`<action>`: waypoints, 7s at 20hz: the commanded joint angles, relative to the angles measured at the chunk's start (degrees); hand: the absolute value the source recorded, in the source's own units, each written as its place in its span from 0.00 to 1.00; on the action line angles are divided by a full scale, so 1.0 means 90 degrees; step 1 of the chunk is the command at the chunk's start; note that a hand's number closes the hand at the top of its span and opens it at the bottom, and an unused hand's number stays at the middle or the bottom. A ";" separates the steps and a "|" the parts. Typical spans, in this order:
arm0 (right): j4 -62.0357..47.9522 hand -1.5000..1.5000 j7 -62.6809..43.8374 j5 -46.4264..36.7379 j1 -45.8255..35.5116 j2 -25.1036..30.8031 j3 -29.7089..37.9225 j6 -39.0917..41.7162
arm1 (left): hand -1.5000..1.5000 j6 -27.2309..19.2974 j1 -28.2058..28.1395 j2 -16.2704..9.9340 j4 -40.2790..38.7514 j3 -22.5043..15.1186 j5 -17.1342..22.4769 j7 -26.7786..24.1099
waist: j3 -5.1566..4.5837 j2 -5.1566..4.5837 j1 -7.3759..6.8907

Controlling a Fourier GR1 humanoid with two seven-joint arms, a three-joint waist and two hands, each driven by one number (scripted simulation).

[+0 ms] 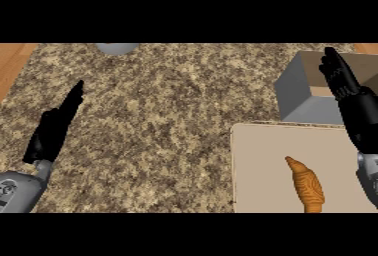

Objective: Pick the croissant from the tray and place it in the cardboard box

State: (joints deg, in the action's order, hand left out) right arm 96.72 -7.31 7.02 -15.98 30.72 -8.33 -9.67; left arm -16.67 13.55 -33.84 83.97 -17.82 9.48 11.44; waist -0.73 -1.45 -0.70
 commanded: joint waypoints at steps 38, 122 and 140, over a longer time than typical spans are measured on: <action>0.3897 0.00 -0.3900 -0.2140 0.4819 0.1714 0.1296 0.1199 | 0.50 -0.0378 -0.1121 0.1995 -0.0993 0.0868 0.0230 -0.1494 | 0.0075 0.0148 0.0017; 0.0430 1.00 -0.1924 -0.6384 0.2456 -0.1267 -0.0542 0.2442 | 0.50 0.0639 -0.1012 0.2757 -0.0778 0.2412 -0.1072 -0.1021 | 0.0081 0.0186 0.0125; 0.5105 1.00 0.1462 -0.4657 0.5213 0.1325 0.0534 0.2250 | 0.50 0.0748 -0.1399 0.2732 -0.0733 0.2482 -0.1034 -0.1289 | 0.0072 0.0207 0.0285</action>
State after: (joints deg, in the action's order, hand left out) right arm 131.99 6.83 -42.18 26.59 42.17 -9.68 8.57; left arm -11.27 2.88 -8.87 77.37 4.26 -0.38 1.85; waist -0.03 0.44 1.82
